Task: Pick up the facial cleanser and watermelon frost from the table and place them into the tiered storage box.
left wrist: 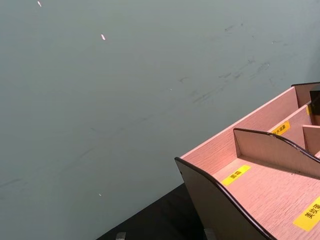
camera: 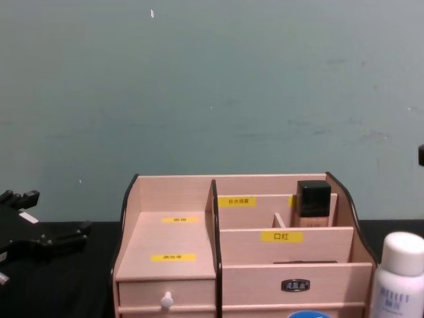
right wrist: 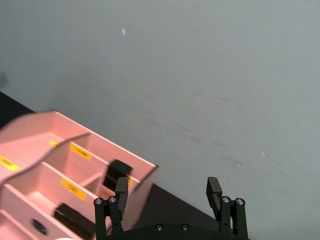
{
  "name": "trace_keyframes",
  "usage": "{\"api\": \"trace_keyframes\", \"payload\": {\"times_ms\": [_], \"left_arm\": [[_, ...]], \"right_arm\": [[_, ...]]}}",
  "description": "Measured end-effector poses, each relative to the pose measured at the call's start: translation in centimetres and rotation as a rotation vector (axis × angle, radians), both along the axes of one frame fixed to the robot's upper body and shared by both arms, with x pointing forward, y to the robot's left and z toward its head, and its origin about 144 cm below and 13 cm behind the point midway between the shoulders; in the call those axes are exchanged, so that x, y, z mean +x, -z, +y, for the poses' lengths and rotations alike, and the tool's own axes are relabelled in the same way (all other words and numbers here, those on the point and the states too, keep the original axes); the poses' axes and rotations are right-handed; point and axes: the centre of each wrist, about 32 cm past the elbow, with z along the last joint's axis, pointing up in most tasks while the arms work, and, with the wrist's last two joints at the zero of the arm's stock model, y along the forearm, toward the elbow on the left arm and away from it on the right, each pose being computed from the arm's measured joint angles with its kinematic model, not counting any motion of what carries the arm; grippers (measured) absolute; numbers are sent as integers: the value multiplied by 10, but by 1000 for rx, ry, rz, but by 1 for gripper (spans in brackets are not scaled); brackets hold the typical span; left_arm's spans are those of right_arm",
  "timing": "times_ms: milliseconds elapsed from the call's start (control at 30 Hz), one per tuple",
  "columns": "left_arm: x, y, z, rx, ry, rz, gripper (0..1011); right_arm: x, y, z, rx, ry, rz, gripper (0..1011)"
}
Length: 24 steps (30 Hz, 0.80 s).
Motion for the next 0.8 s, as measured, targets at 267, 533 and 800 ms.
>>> {"api": "trace_keyframes", "payload": {"times_ms": [267, 533, 800], "left_arm": [[0, 0, 0, 0, 0, 0, 1010], [0, 0, 0, 0, 0, 0, 1010], [0, 0, 0, 0, 0, 0, 1010]], "right_arm": [[-30, -15, 11, 58, -107, 51, 1002], [-48, -12, 21, 57, -152, 184, 1002], [-52, -1, 23, 37, -149, 291, 1002]]}}
